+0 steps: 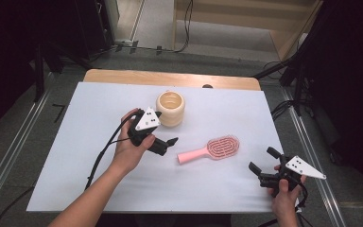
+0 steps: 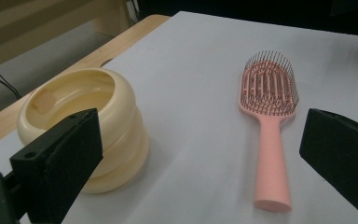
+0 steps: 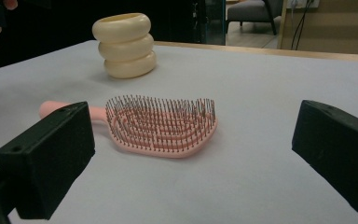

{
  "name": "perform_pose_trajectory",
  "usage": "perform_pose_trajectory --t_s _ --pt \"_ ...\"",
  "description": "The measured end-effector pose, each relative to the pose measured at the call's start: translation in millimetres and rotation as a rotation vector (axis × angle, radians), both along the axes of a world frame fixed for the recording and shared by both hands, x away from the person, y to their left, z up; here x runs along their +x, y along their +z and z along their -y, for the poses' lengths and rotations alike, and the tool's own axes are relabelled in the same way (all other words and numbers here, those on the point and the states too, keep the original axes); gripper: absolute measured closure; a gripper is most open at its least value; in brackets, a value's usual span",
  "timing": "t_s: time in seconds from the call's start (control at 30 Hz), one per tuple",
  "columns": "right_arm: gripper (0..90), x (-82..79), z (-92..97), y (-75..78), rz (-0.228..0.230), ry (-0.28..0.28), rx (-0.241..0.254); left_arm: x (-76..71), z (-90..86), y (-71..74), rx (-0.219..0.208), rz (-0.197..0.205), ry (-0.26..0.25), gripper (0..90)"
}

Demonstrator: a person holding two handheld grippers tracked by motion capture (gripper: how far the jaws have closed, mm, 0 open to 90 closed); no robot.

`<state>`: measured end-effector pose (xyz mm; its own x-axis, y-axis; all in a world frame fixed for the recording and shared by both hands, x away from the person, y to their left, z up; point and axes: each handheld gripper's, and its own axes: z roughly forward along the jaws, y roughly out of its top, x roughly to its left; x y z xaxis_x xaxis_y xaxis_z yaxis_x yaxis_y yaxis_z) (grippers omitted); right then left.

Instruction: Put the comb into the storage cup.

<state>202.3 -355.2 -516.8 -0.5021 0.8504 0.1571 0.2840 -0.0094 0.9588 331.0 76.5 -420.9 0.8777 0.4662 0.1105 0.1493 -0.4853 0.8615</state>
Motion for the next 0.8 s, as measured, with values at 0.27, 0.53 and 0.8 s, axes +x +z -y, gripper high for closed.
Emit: perform_pose_trajectory --t_s 0.27,0.53,0.8 --pt "0.0 0.2 -0.3 0.1 0.0 0.002 -0.002 2.5 12.6 -6.4 0.013 -0.015 -0.014 0.0" --pt "0.0 0.4 -0.5 0.1 0.001 0.005 -0.002 4.1 23.8 -12.8 0.033 -0.026 -0.026 2.5" --pt "0.0 0.5 -0.4 0.1 -0.001 0.006 0.0 6.1 38.8 -18.3 0.059 -0.048 -0.05 2.5"
